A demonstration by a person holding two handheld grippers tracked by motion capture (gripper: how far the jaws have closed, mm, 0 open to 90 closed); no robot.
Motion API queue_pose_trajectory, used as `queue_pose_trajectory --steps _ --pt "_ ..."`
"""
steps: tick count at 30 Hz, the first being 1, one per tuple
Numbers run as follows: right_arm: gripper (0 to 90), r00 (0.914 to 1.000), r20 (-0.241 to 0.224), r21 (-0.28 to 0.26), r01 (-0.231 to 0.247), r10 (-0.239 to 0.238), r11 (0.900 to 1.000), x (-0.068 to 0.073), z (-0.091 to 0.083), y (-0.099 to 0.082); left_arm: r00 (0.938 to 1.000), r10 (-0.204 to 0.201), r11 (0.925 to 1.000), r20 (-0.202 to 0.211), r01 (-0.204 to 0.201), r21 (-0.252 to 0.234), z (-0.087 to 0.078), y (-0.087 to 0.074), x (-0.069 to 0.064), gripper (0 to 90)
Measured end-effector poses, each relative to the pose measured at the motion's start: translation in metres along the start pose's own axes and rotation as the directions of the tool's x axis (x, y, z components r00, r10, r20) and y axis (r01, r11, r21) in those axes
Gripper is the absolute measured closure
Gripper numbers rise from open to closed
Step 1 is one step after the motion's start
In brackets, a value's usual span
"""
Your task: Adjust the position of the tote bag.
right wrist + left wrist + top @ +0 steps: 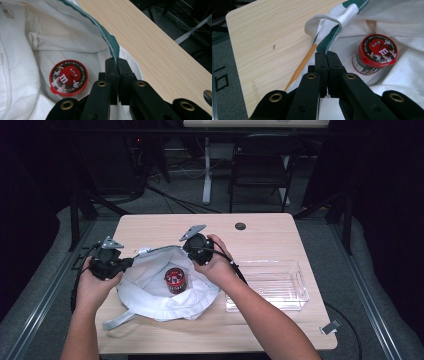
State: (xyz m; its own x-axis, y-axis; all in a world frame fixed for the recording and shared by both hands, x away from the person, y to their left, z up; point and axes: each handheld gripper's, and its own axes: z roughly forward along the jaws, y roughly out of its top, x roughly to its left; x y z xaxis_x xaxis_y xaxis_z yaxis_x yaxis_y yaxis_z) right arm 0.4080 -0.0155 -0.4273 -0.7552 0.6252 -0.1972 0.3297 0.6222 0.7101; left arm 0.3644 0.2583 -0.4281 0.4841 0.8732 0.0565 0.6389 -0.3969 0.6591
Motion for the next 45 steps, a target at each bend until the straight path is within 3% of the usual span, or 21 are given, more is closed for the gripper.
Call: queue_pose_trajectory --steps 17,22,27,39,45 --pt "88.9 0.9998 0.017 0.017 -0.014 0.014 0.9998 -0.007 0.008 -0.004 0.9999 -0.011 0.9996 -0.01 0.011 0.026 0.008 0.013 -0.002 88.9" --pt "88.8 0.9995 0.025 0.023 -0.019 0.019 0.9996 -0.01 0.011 -0.005 0.9993 -0.037 0.9985 -0.003 0.037 0.04 0.01 0.017 -0.002 88.9" --pt "88.8 0.9993 0.035 0.035 -0.017 0.016 0.9993 -0.011 0.015 -0.006 0.9993 -0.034 0.9978 -0.019 0.035 0.057 0.016 0.02 -0.004 89.0" --pt "88.8 0.9986 0.047 0.057 -0.026 0.024 0.998 -0.016 0.027 -0.012 0.9993 -0.036 0.9992 -0.004 0.036 0.018 0.028 0.015 -0.003 88.9" --pt "88.8 0.9985 0.052 0.064 -0.022 0.019 0.9977 -0.016 0.031 -0.013 0.9995 -0.02 0.9998 -0.026 0.02 0.005 0.033 0.014 -0.004 88.9"
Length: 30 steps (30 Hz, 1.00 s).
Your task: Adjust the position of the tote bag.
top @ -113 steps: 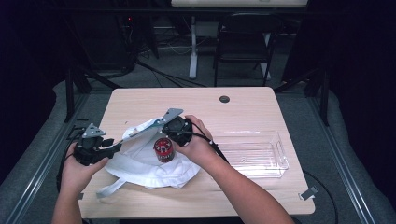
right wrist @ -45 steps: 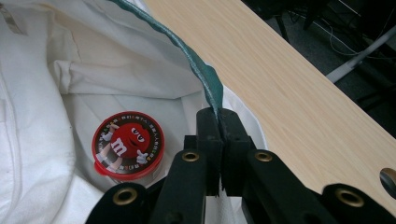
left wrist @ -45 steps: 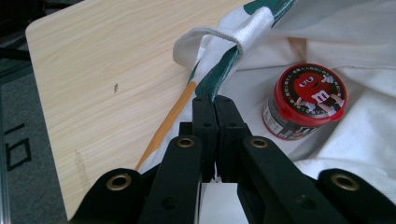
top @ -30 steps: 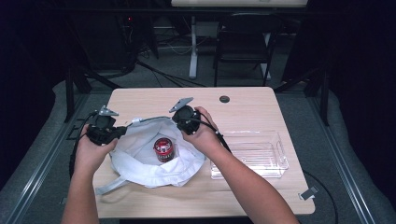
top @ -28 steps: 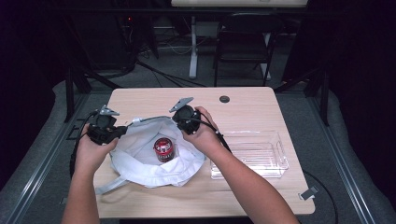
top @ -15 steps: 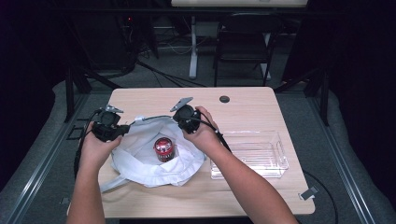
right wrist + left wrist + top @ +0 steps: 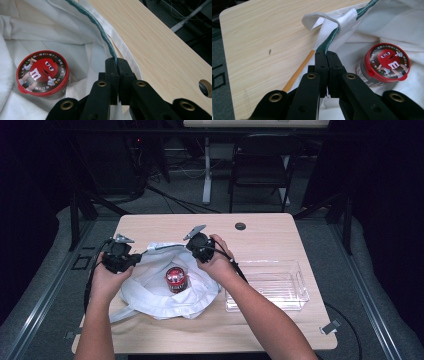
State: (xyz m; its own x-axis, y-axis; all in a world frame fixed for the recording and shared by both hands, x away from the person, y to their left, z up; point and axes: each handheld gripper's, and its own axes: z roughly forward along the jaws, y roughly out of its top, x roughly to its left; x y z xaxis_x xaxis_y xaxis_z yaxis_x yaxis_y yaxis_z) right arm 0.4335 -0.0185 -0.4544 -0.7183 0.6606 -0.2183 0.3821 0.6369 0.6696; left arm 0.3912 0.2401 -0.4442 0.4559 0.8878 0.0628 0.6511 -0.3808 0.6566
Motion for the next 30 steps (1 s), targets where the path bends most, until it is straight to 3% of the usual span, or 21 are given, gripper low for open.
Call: queue_pose_trajectory --steps 14,22,27,30 --pt "88.8 0.9999 0.01 0.025 0.005 -0.005 0.9997 -0.002 0.01 -0.002 0.9998 0.01 0.9999 -0.015 -0.01 -0.005 0.011 0.0 -0.001 88.9" --pt "88.8 0.9997 0.01 0.05 0.022 -0.023 0.9985 0.001 0.016 -0.004 0.9995 0.01 0.9997 -0.028 -0.01 0.021 0.018 -0.001 0.0 88.9" --pt "88.8 0.9997 0.011 0.065 0.023 -0.024 0.9976 0.0 0.021 -0.005 1.0 0.003 0.9992 -0.005 -0.003 0.04 0.023 0.0 0.001 88.9" --pt "88.8 0.9997 0.012 0.067 0.022 -0.022 0.9975 0.0 0.023 -0.006 0.9999 0.005 0.999 -0.015 -0.005 0.044 0.026 0.001 0.0 88.9"
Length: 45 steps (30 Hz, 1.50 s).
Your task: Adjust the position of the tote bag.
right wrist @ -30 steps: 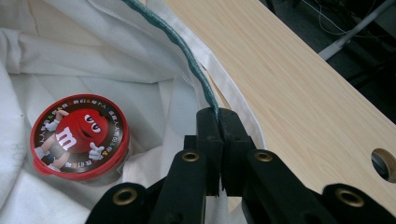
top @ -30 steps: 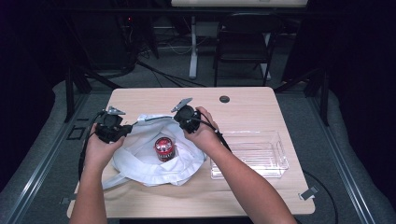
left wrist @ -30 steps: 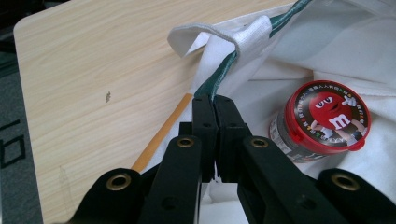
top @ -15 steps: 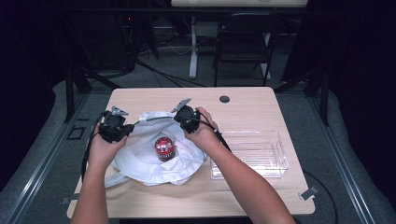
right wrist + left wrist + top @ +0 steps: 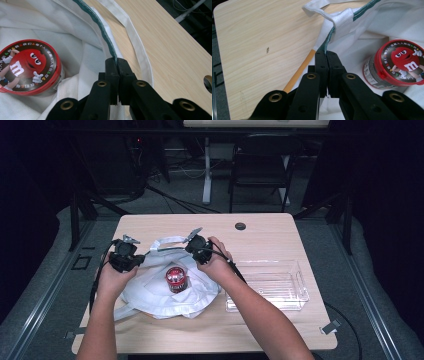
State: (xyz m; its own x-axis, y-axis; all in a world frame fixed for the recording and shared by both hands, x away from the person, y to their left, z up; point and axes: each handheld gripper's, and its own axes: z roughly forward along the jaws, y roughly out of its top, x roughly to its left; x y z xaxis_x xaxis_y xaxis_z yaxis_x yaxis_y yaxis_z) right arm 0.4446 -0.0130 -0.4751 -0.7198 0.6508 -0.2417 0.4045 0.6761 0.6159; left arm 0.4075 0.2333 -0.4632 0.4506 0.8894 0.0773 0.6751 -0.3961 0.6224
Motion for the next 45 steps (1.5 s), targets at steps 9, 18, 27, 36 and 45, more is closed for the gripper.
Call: queue_pose_trajectory --steps 9,18,27,36,45 --pt "88.8 1.0 0.005 0.004 0.003 -0.003 1.0 0.001 0.005 0.0 1.0 0.008 0.9997 0.004 -0.009 0.022 0.01 -0.001 -0.003 88.9" --pt "88.8 1.0 0.005 0.005 0.004 -0.004 1.0 0.004 0.009 0.0 1.0 0.002 0.9994 0.009 -0.002 0.036 0.021 -0.008 -0.003 88.9" --pt "88.8 0.9999 0.0 0.019 0.013 -0.013 0.9997 0.004 0.012 0.0 1.0 0.0 0.9991 0.005 0.0 0.042 0.028 -0.008 -0.004 88.9" --pt "88.8 0.9999 -0.002 0.025 0.012 -0.012 0.9996 0.005 0.017 -0.001 1.0 -0.004 0.9988 0.004 0.004 0.049 0.035 -0.01 -0.003 88.9" --pt "88.8 1.0 -0.009 0.039 0.0 0.001 0.9992 0.005 0.024 -0.002 1.0 -0.005 0.9983 -0.002 0.005 0.059 0.039 -0.012 -0.003 88.9"
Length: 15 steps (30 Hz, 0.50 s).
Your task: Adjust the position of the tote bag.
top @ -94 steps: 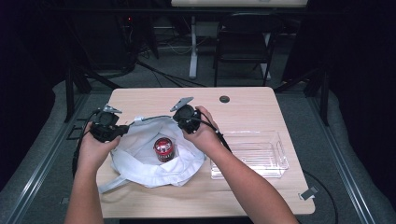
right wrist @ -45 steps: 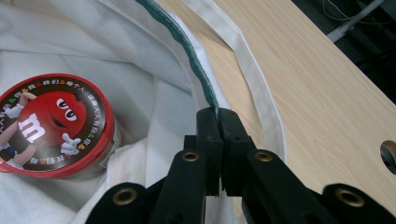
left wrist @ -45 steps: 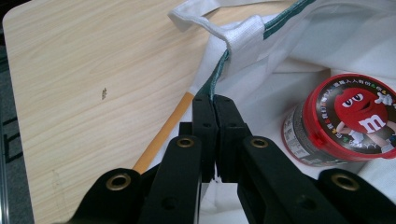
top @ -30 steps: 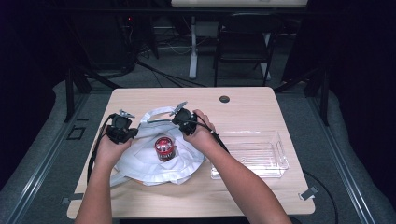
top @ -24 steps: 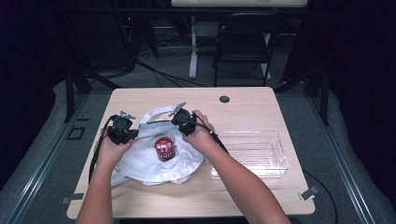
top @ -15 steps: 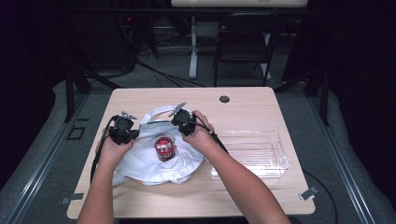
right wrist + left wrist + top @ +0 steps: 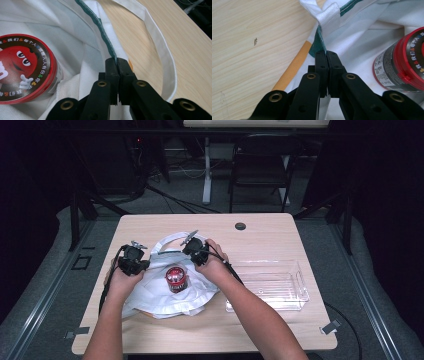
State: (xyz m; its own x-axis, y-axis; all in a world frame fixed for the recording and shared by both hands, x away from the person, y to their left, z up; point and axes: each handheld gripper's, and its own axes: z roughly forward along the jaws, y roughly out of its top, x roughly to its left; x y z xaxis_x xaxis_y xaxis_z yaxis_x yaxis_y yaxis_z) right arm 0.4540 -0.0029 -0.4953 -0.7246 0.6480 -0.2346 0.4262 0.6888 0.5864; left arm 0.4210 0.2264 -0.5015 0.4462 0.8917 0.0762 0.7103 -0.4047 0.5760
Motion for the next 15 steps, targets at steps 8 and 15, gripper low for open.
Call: queue_pose_trajectory --steps 8,15 --pt "88.7 1.0 -0.003 0.013 -0.004 0.004 0.9999 -0.0001 0.0045 -0.0005 0.9999 0.011 0.9998 -0.004 -0.011 0.015 0.003 -0.0005 -0.0008 88.9" --pt "88.7 0.9999 -0.007 0.027 -0.008 0.008 0.9996 -0.0002 0.0073 -0.0011 0.9998 0.014 0.9998 -0.013 -0.014 0.016 0.0053 -0.0018 -0.0015 88.9"
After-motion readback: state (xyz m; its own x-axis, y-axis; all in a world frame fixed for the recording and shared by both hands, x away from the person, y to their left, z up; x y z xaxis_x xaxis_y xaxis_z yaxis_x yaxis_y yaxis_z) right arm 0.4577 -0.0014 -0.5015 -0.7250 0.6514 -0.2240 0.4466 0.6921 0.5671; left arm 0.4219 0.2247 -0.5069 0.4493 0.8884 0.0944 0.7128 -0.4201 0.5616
